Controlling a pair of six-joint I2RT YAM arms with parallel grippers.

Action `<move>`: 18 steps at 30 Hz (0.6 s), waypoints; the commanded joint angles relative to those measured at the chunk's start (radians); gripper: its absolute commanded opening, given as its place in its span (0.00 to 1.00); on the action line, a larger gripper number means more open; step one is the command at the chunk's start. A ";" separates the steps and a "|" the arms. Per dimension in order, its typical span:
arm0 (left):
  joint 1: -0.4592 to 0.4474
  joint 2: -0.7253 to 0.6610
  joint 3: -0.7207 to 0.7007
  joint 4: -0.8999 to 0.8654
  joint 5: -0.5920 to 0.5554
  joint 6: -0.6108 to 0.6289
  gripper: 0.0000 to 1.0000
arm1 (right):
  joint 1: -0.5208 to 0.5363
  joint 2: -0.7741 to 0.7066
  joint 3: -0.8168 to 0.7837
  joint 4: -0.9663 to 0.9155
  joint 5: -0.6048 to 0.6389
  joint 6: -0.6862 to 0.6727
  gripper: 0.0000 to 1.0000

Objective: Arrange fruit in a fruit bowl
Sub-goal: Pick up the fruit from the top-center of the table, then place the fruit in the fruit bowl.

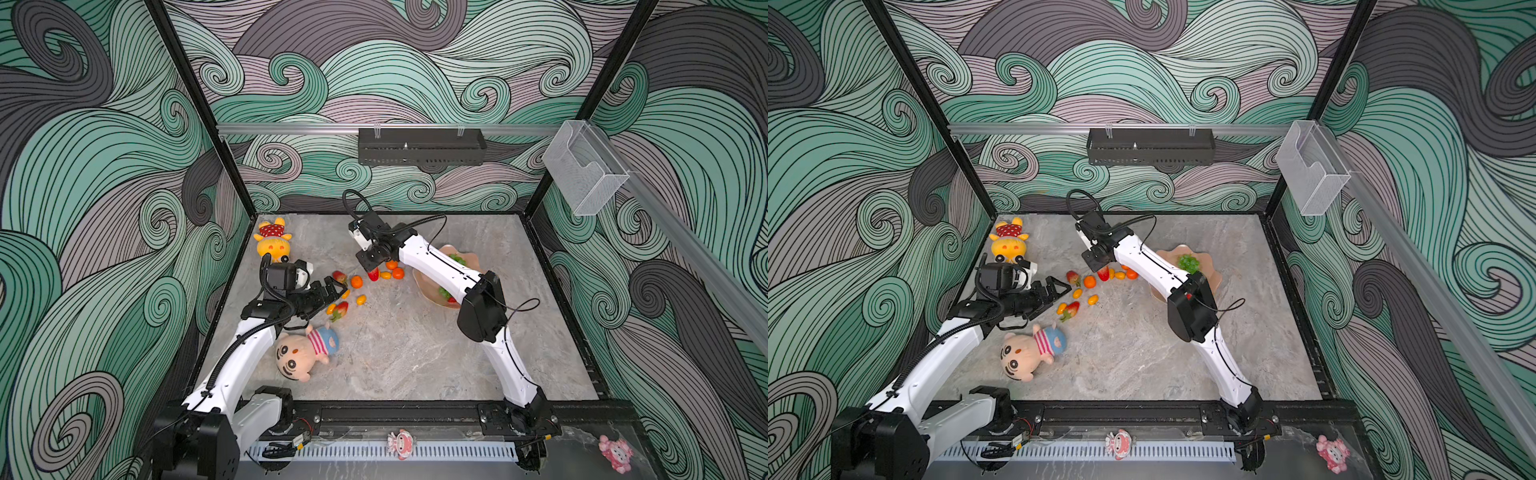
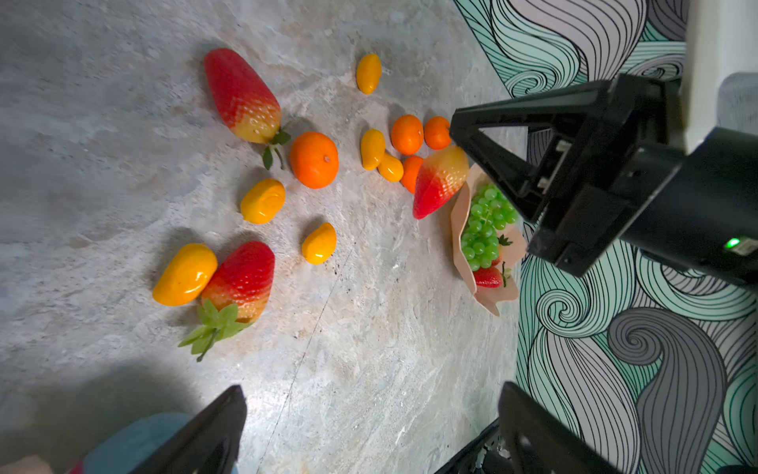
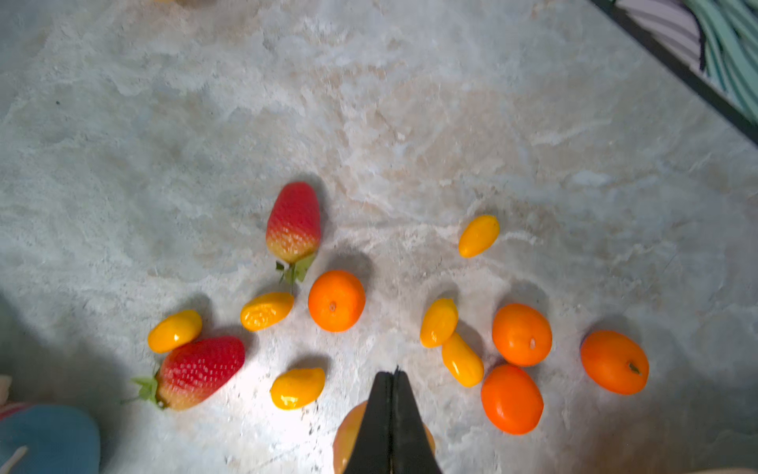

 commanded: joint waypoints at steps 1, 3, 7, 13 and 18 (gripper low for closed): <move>-0.064 0.001 -0.017 0.078 -0.041 -0.040 0.99 | -0.018 -0.131 -0.139 0.065 -0.028 0.059 0.00; -0.110 0.018 -0.012 0.114 -0.065 -0.056 0.98 | -0.031 -0.197 -0.230 0.085 -0.029 0.068 0.00; -0.202 0.076 0.024 0.159 -0.106 -0.066 0.99 | -0.073 -0.349 -0.440 0.140 -0.020 0.096 0.00; -0.303 0.204 0.113 0.189 -0.136 -0.055 0.99 | -0.178 -0.544 -0.675 0.165 0.003 0.123 0.00; -0.394 0.318 0.206 0.214 -0.162 -0.057 0.99 | -0.299 -0.661 -0.810 0.164 0.024 0.134 0.00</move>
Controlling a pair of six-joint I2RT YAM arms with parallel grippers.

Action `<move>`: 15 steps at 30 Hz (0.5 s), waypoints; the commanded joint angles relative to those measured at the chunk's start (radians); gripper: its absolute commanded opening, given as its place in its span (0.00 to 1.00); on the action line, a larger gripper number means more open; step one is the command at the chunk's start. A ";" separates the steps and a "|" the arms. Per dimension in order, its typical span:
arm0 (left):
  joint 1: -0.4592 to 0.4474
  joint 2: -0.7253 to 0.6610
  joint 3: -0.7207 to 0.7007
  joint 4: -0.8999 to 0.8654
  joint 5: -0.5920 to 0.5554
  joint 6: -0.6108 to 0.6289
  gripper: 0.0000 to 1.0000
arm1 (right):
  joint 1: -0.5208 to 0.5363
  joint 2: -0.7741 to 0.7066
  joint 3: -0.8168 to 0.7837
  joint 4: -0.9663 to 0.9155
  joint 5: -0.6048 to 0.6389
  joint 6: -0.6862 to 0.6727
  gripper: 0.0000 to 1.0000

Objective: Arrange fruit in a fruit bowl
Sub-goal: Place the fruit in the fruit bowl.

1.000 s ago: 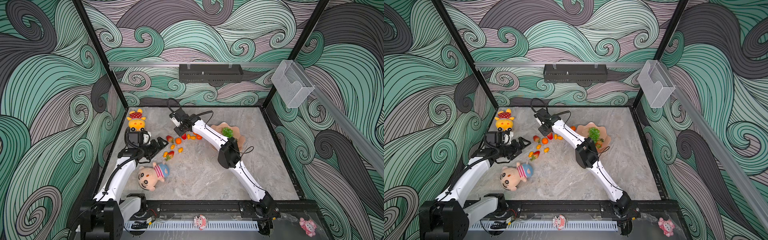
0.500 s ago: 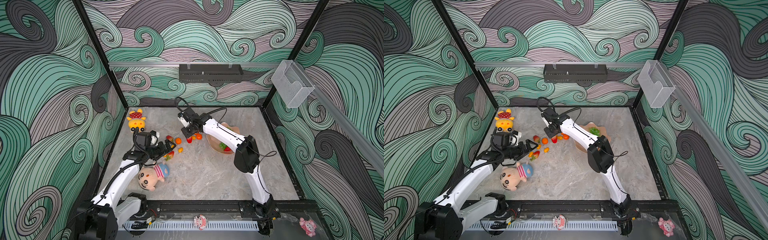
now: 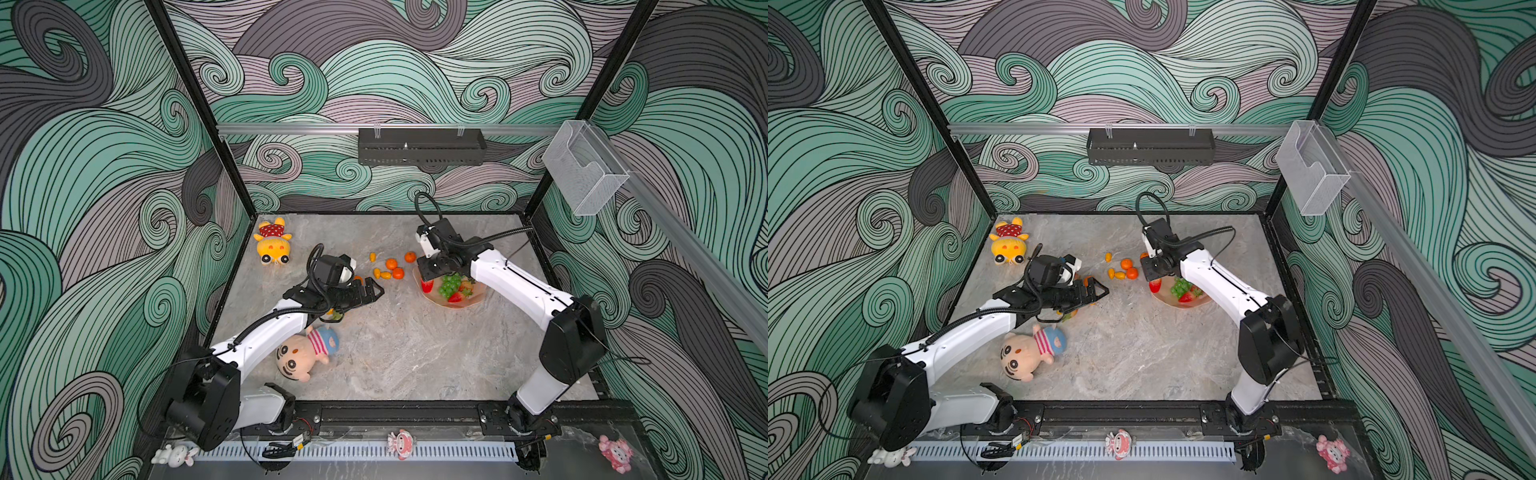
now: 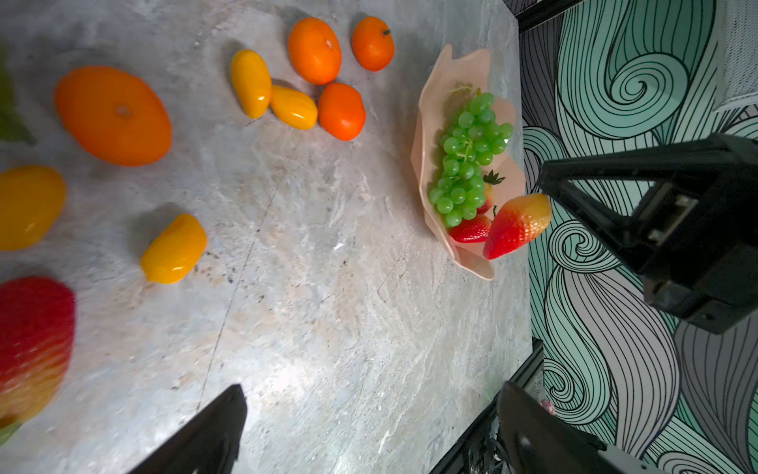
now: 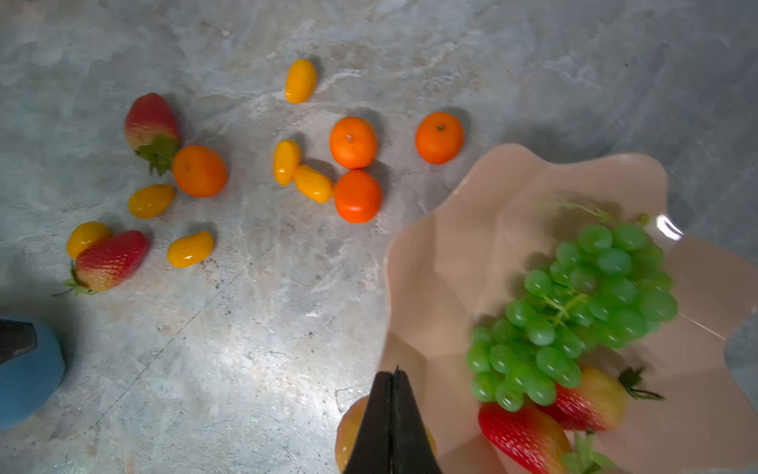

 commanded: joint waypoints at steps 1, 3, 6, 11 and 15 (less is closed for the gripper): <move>-0.061 0.066 0.089 0.043 -0.042 -0.004 0.98 | -0.068 -0.068 -0.064 0.009 0.044 0.020 0.00; -0.103 0.117 0.133 0.053 -0.053 -0.002 0.99 | -0.112 -0.091 -0.086 -0.003 0.068 0.011 0.00; -0.160 0.197 0.192 0.077 -0.064 -0.002 0.99 | -0.185 -0.108 -0.094 -0.024 0.084 0.004 0.00; -0.241 0.309 0.288 0.097 -0.077 -0.016 0.99 | -0.265 -0.087 -0.085 -0.058 0.127 -0.011 0.00; -0.288 0.376 0.349 0.102 -0.073 -0.023 0.98 | -0.295 -0.052 -0.072 -0.066 0.177 -0.032 0.00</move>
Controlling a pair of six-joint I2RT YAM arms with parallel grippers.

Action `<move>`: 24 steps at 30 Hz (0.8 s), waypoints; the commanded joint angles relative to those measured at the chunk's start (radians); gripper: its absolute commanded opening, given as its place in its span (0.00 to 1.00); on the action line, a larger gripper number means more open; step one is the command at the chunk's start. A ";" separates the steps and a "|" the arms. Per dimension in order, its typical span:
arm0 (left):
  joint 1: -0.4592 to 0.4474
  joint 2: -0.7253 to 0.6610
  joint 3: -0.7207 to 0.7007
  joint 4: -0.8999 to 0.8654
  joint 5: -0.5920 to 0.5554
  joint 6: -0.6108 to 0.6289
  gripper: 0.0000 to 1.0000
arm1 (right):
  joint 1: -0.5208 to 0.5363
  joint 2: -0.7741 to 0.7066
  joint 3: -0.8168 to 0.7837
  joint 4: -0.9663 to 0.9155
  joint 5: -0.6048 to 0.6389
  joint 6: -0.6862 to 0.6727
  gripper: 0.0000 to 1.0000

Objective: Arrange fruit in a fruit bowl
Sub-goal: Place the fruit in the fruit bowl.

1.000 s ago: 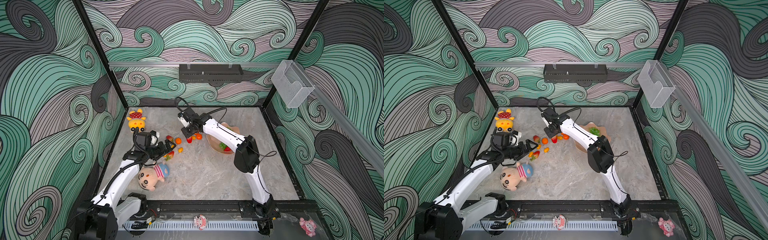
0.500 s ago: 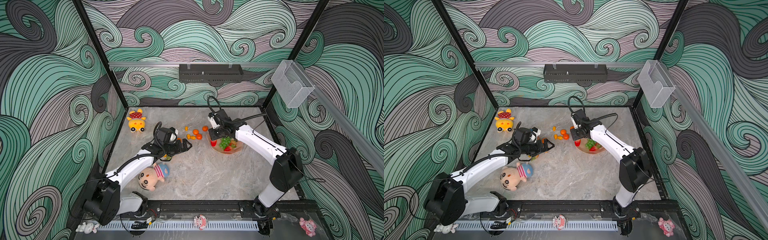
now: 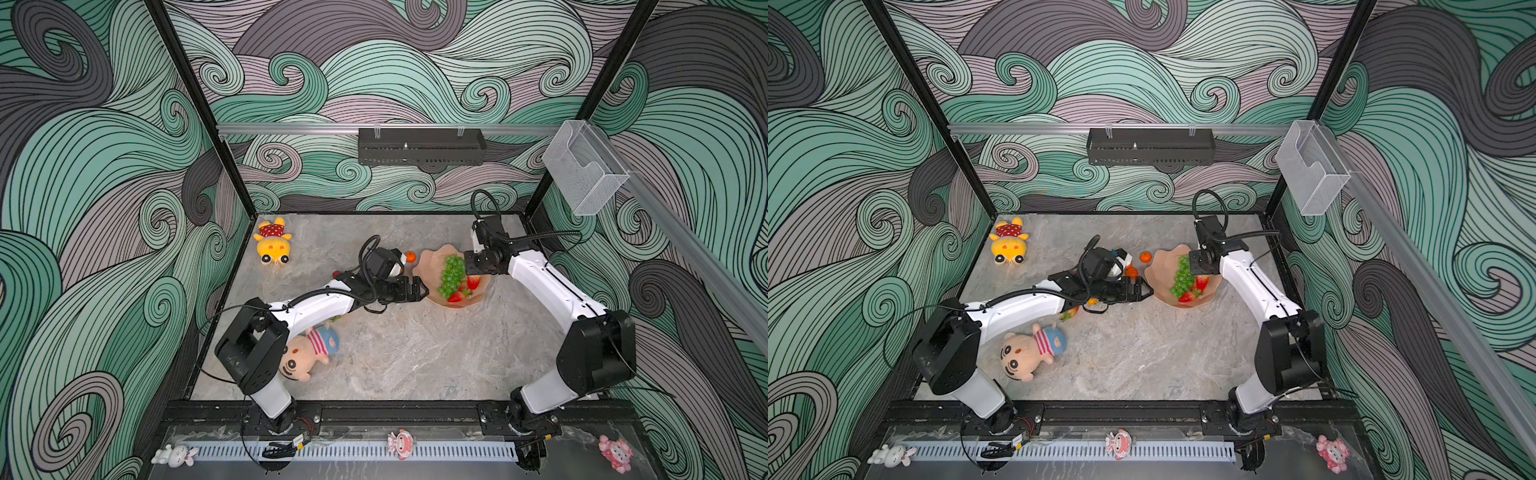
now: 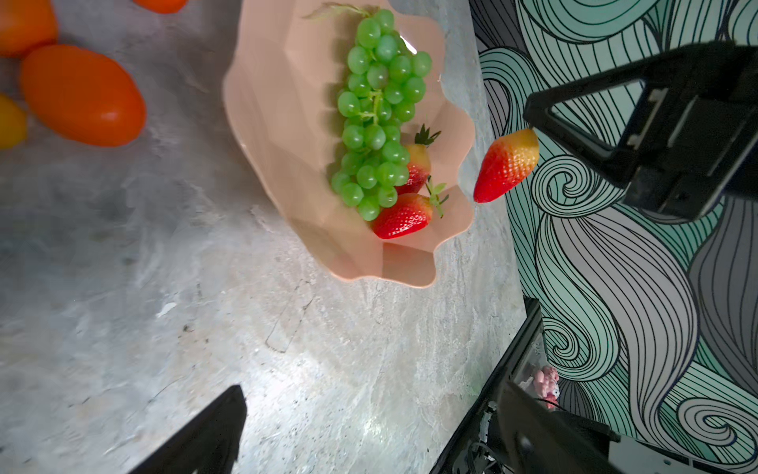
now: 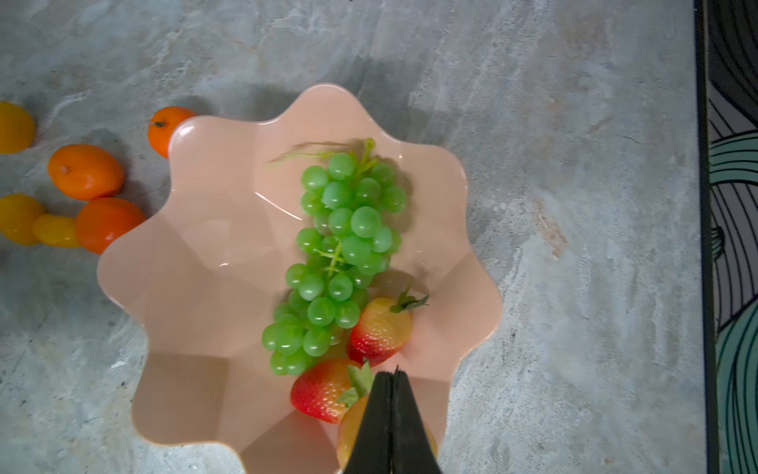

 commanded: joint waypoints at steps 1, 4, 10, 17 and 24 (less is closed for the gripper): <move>-0.035 0.043 0.065 0.018 -0.019 -0.011 0.99 | -0.011 0.041 0.025 -0.032 0.073 -0.031 0.00; -0.054 0.067 0.092 0.007 -0.018 -0.006 0.98 | -0.014 0.079 0.043 -0.037 0.121 -0.050 0.00; -0.061 0.070 0.102 -0.015 -0.031 0.004 0.99 | -0.014 0.182 0.096 -0.047 0.165 -0.081 0.00; -0.061 0.060 0.102 -0.036 -0.047 0.020 0.99 | -0.015 0.283 0.156 -0.060 0.196 -0.106 0.00; -0.059 0.061 0.104 -0.047 -0.045 0.021 0.99 | -0.014 0.369 0.221 -0.065 0.197 -0.116 0.04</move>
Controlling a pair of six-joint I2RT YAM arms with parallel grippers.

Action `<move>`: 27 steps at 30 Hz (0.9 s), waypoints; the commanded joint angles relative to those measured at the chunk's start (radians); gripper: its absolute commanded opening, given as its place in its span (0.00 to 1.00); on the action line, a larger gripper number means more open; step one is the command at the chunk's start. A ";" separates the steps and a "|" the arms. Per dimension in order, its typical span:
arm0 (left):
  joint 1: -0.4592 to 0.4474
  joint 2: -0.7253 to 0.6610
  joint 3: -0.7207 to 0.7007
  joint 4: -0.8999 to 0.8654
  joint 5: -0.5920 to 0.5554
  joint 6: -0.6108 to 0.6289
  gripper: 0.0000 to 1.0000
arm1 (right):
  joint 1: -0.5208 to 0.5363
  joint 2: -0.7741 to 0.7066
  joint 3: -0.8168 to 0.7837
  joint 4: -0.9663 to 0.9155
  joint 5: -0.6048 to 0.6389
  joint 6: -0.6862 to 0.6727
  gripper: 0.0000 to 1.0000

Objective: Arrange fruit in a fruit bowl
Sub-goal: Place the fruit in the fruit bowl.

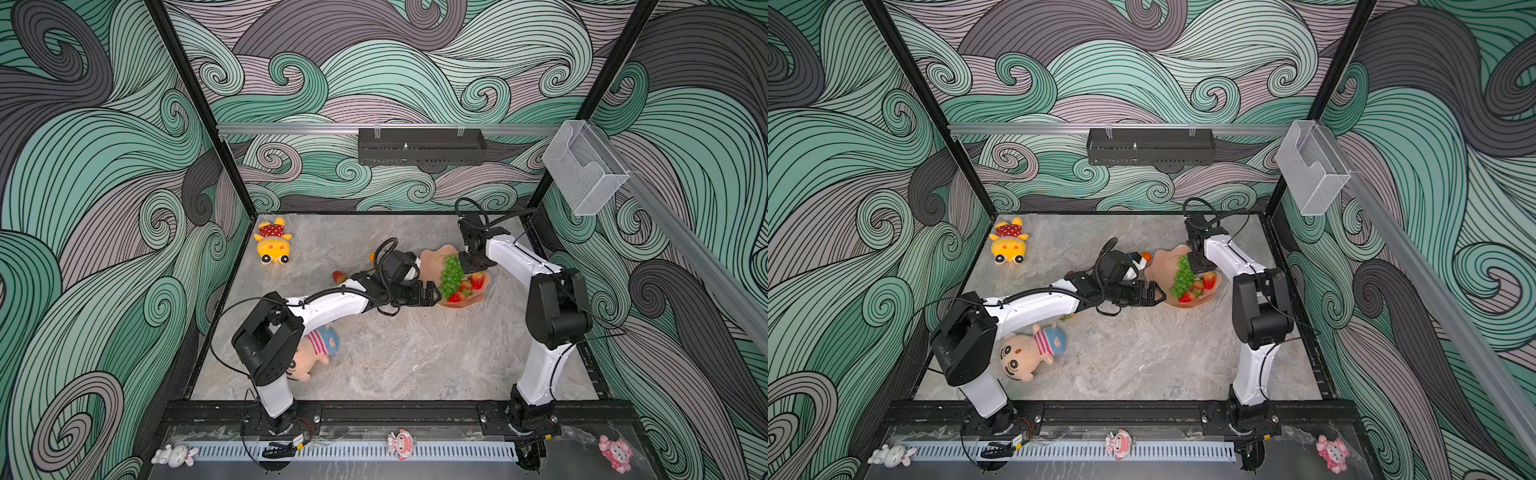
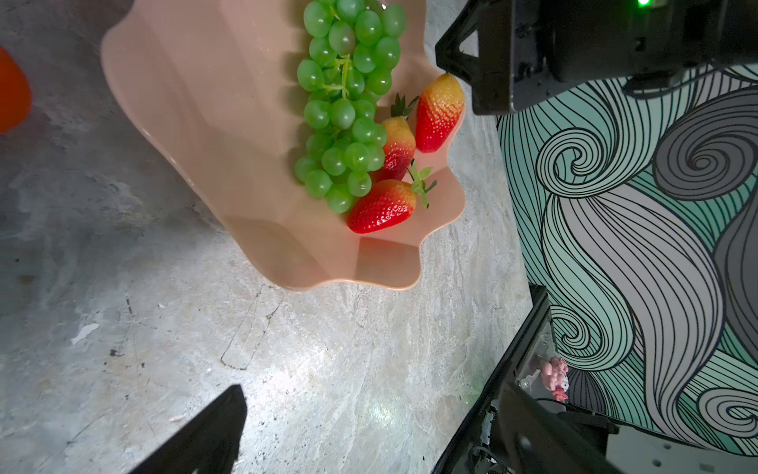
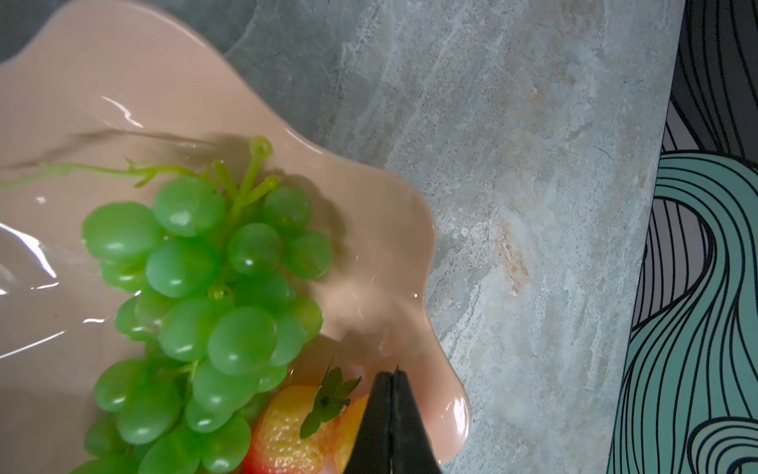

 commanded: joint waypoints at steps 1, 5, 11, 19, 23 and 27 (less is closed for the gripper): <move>0.000 -0.003 0.039 -0.026 -0.015 0.015 0.99 | -0.003 0.028 0.038 -0.025 0.012 -0.009 0.06; 0.000 -0.009 0.039 -0.034 -0.021 0.019 0.99 | -0.001 0.044 0.057 -0.020 -0.036 -0.001 0.18; 0.004 -0.032 0.033 -0.057 -0.040 0.027 0.99 | -0.001 0.019 0.065 -0.010 -0.118 0.027 0.31; 0.014 -0.139 0.003 -0.137 -0.104 0.062 0.98 | 0.003 -0.117 -0.017 0.049 -0.166 0.111 0.45; 0.014 -0.229 -0.061 -0.176 -0.164 0.082 0.99 | 0.051 -0.229 -0.119 0.107 -0.155 0.193 0.47; 0.014 -0.363 -0.171 -0.197 -0.237 0.074 0.99 | 0.118 -0.320 -0.199 0.146 -0.149 0.246 0.49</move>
